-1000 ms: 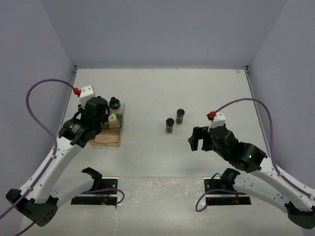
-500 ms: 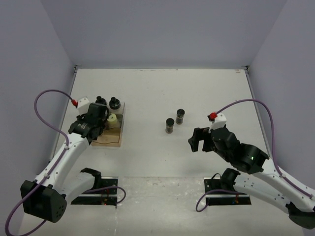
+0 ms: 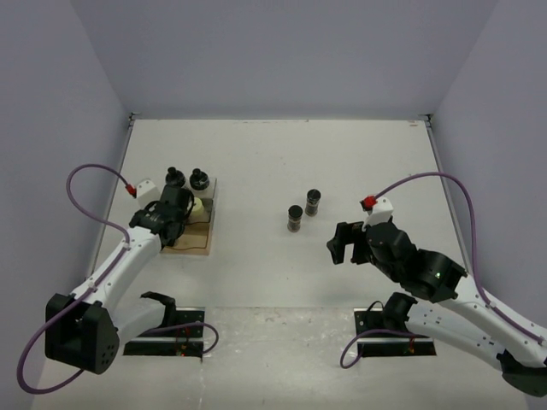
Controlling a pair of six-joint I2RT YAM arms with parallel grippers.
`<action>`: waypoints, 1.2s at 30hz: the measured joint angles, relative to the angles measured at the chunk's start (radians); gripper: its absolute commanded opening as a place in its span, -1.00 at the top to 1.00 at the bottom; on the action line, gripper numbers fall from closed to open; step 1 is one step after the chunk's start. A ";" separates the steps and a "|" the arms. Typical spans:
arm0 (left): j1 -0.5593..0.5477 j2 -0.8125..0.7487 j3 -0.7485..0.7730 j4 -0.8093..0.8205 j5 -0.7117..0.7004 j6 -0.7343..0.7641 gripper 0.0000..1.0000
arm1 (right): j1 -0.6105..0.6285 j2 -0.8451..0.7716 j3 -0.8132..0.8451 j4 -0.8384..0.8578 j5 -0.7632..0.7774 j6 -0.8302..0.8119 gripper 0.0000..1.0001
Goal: Organize the condiment bottles
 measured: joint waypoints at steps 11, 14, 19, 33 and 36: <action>0.001 -0.022 -0.013 0.014 -0.021 -0.029 -0.79 | 0.011 0.000 0.000 0.000 0.001 0.007 -0.98; 0.002 -0.040 -0.013 0.026 -0.017 -0.027 -0.90 | 0.011 0.000 0.000 0.000 0.001 0.007 -0.98; 0.002 -0.102 -0.007 0.018 0.002 -0.025 -1.00 | 0.011 0.001 0.000 0.000 0.002 0.007 -0.98; -0.520 0.130 0.336 0.272 0.235 0.293 -1.00 | 0.016 -0.025 0.000 -0.063 0.130 0.093 -0.98; -0.591 0.279 0.367 0.299 0.247 0.333 -1.00 | 0.016 -0.092 0.000 -0.131 0.238 0.172 -0.98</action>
